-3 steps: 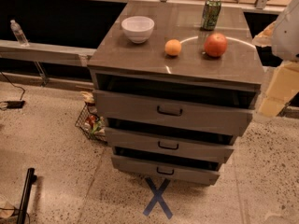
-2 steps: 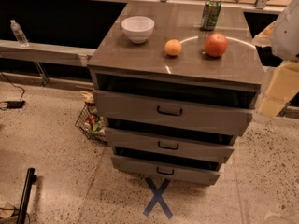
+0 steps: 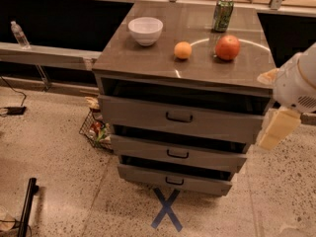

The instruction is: Open middle drawer

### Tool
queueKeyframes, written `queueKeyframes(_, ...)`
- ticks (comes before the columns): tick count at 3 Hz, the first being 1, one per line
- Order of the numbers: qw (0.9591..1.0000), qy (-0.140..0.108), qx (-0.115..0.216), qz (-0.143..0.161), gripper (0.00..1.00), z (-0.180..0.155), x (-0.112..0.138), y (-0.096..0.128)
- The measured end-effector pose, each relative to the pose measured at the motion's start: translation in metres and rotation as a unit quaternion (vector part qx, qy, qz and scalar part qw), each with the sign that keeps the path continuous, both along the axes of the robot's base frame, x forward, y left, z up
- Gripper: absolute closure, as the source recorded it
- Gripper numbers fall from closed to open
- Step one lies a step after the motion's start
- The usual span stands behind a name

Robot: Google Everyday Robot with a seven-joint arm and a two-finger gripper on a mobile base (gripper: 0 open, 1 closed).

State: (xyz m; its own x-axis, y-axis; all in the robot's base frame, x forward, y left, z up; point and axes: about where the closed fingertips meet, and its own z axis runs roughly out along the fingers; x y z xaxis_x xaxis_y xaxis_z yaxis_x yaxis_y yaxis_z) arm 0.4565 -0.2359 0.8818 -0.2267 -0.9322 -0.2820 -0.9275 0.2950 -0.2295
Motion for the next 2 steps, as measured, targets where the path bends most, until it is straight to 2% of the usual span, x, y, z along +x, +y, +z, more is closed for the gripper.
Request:
queueKeyframes(1,0.998,-0.011,0.012,0.061,0.0,-0.081,0.029,0.001)
queueKeyframes(2,0.996,0.001,0.025,0.086,0.0,-0.17,0.056,0.009)
